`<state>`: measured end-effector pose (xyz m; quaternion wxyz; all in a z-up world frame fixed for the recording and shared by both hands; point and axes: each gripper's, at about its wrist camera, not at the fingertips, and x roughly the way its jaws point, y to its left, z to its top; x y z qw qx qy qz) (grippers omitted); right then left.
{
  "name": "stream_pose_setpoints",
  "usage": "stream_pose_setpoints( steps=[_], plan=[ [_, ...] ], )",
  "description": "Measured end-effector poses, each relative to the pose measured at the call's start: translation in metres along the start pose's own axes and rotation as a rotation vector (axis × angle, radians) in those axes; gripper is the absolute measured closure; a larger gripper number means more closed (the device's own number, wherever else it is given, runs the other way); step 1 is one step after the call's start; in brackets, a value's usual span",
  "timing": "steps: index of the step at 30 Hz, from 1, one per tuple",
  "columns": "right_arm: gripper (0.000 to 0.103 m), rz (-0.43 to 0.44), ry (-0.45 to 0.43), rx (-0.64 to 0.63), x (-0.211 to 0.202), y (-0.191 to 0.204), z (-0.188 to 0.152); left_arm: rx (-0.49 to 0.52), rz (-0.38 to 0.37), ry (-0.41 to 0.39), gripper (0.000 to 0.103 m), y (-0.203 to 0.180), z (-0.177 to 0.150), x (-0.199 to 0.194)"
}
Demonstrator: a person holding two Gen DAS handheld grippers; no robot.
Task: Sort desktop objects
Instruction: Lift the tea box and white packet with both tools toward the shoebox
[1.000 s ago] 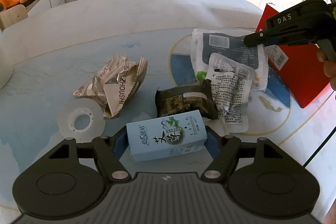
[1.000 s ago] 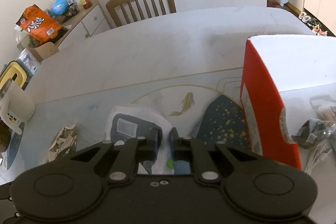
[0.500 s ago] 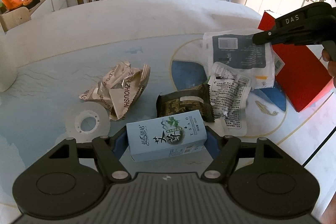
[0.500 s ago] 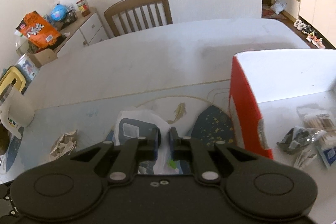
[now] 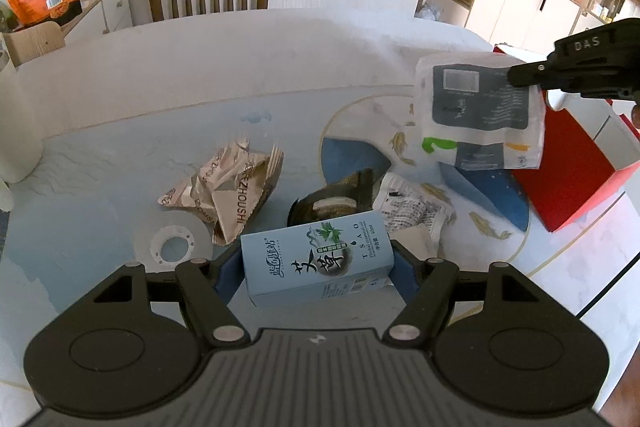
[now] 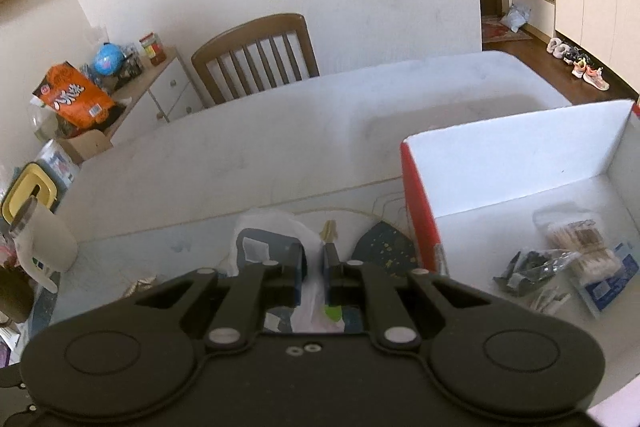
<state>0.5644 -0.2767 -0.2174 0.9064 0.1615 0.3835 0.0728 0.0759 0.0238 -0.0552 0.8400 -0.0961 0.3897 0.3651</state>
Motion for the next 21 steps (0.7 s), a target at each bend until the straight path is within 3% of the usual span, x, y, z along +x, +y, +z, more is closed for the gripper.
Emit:
stream_pose_setpoints(
  steps=[21],
  plan=[
    [0.095, 0.029, -0.084, 0.064, -0.067, -0.041, 0.006, 0.041, -0.032, -0.044, 0.03, -0.032, 0.018, -0.033]
  ],
)
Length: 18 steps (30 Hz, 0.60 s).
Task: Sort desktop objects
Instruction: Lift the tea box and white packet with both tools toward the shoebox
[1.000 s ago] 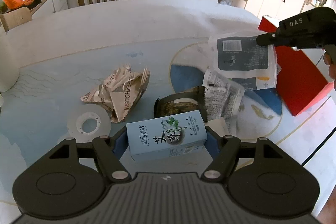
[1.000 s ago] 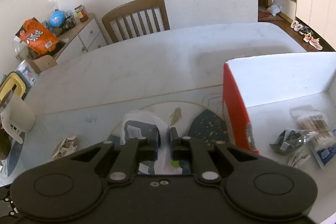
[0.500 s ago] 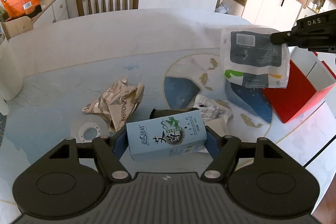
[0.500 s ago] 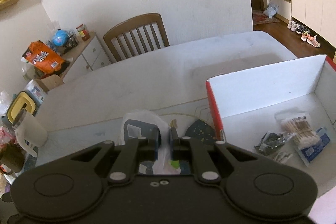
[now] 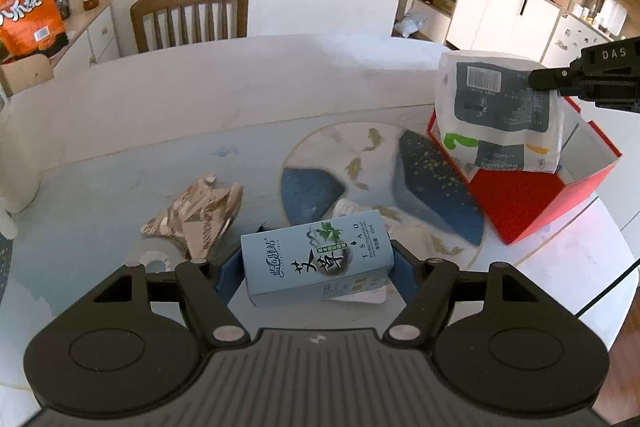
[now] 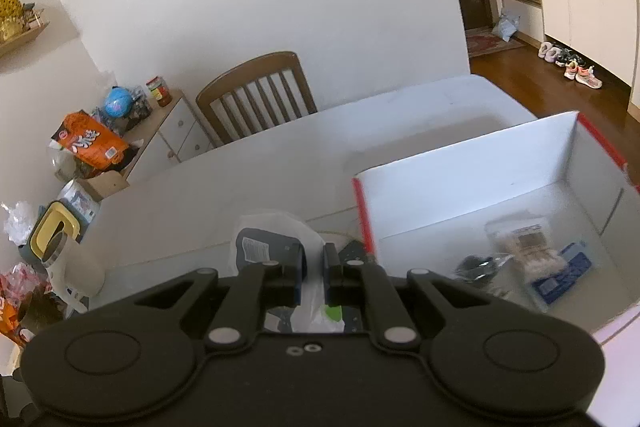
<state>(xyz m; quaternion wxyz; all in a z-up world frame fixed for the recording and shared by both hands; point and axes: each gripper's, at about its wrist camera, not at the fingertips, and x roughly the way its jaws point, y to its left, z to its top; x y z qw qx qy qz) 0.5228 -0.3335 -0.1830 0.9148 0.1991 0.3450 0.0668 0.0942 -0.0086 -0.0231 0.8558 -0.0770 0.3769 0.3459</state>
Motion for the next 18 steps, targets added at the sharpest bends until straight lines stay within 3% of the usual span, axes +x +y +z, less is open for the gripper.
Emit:
stream_pose_setpoints(
  steps=[18],
  plan=[
    [0.095, 0.003, -0.066, 0.04, -0.046, -0.065, 0.015, 0.04, -0.04, -0.053, 0.03, -0.07, 0.027, -0.001]
  ],
)
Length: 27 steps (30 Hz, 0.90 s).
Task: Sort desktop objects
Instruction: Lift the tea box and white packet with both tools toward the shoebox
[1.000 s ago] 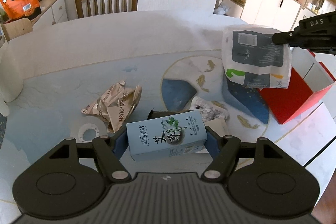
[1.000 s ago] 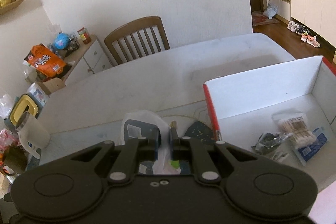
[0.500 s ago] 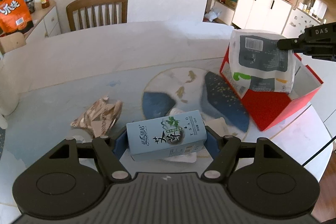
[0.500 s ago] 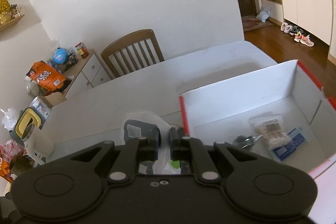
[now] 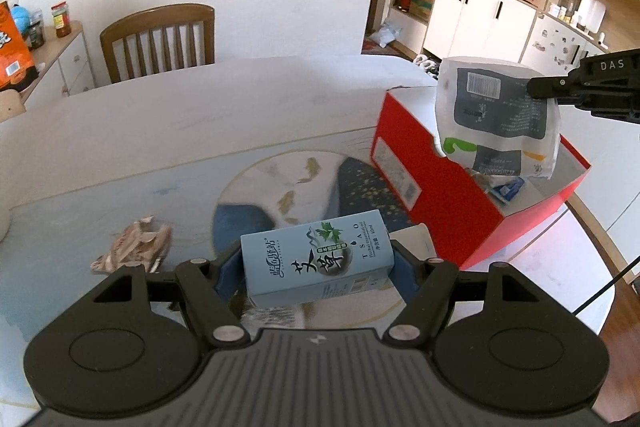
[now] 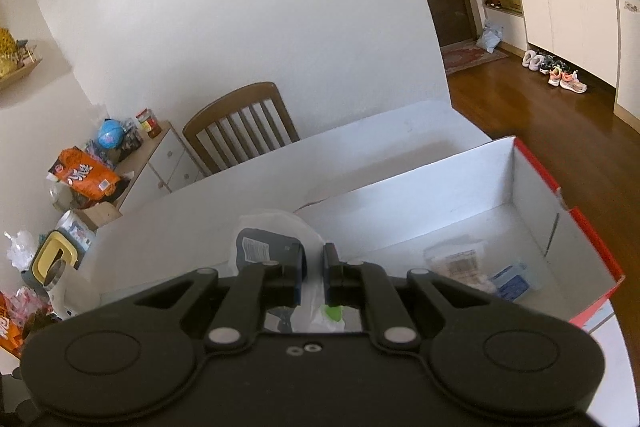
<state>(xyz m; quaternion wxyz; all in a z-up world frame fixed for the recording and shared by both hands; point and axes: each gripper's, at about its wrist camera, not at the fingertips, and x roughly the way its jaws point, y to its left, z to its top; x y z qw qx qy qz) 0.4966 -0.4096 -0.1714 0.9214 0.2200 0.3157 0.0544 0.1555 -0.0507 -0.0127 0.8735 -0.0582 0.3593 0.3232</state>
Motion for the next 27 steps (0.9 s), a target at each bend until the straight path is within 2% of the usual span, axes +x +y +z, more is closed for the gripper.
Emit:
stream_pose_setpoints(
  steps=[12, 21, 27],
  plan=[
    [0.095, -0.016, -0.027, 0.005, -0.019, -0.045, 0.015, 0.038, -0.023, -0.031, 0.03, -0.055, 0.022, 0.014],
    [0.095, -0.056, -0.015, 0.014, -0.021, -0.073, 0.02, 0.068, -0.056, -0.033, 0.03, -0.093, 0.038, 0.032],
    [0.095, -0.078, -0.011, 0.015, -0.021, -0.088, 0.023, 0.091, -0.078, -0.063, 0.03, -0.114, 0.051, 0.04]
  ],
)
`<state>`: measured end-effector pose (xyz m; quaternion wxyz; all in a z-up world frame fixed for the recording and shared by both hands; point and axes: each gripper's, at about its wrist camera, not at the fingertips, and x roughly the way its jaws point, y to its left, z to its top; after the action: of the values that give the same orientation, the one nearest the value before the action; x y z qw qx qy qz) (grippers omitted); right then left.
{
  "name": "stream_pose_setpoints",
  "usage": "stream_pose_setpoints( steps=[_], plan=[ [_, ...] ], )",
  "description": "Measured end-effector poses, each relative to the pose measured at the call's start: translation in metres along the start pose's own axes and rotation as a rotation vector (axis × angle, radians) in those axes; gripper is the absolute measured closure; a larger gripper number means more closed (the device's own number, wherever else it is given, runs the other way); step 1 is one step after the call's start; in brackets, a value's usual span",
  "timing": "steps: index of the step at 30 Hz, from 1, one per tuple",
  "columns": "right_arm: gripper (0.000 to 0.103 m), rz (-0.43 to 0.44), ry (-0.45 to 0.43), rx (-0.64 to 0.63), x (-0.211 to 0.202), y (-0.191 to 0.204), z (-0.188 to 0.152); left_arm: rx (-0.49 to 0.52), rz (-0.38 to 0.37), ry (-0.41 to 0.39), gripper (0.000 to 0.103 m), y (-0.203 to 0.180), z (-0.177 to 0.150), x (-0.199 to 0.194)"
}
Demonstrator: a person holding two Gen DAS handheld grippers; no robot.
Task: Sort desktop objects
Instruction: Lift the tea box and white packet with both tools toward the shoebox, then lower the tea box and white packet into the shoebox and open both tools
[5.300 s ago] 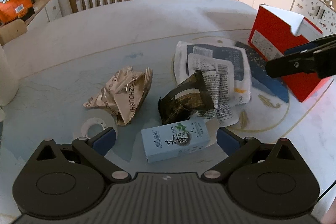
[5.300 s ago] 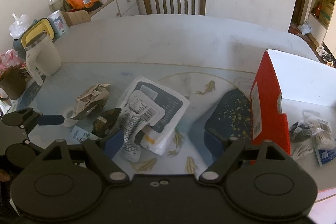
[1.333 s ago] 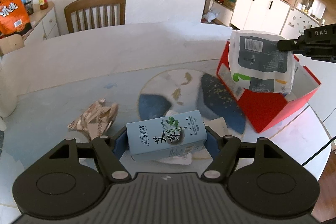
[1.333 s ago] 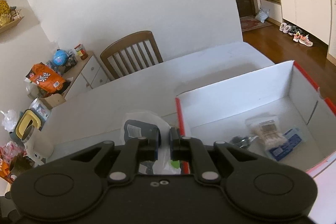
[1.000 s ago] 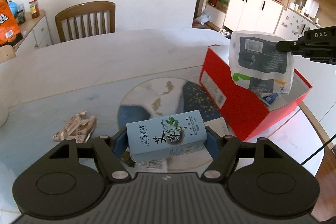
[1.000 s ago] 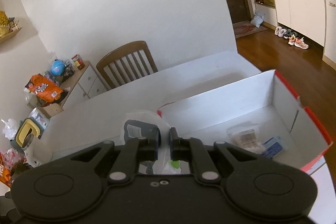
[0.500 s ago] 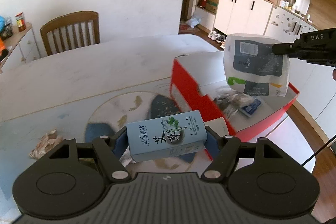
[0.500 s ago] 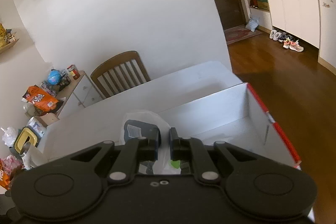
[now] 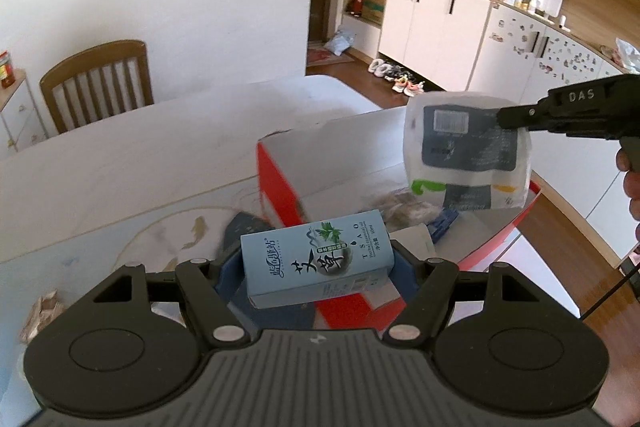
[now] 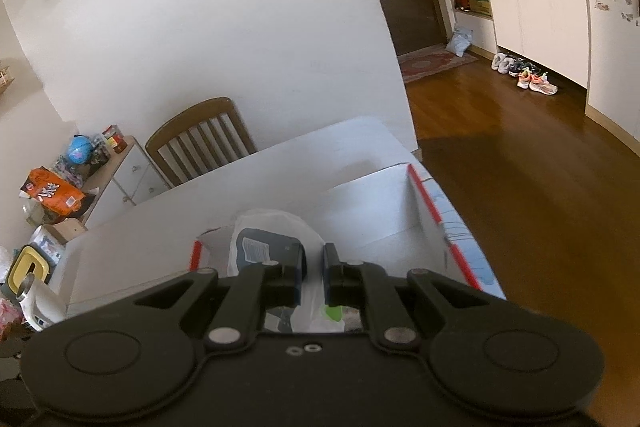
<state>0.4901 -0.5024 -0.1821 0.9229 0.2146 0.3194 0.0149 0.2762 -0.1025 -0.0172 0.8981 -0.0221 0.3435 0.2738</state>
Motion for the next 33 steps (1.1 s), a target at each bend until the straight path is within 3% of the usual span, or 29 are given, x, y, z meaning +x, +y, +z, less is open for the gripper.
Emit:
stream_pose_setpoints(
  steps=[15, 33],
  plan=[
    [0.095, -0.032, 0.041, -0.016, 0.022, -0.022, 0.006, 0.1, -0.05, 0.035, 0.03, -0.048, 0.036, 0.053],
    [0.095, -0.02, 0.064, -0.014, 0.051, -0.034, 0.017, 0.125, -0.056, 0.195, 0.03, -0.083, 0.036, 0.111]
  ],
)
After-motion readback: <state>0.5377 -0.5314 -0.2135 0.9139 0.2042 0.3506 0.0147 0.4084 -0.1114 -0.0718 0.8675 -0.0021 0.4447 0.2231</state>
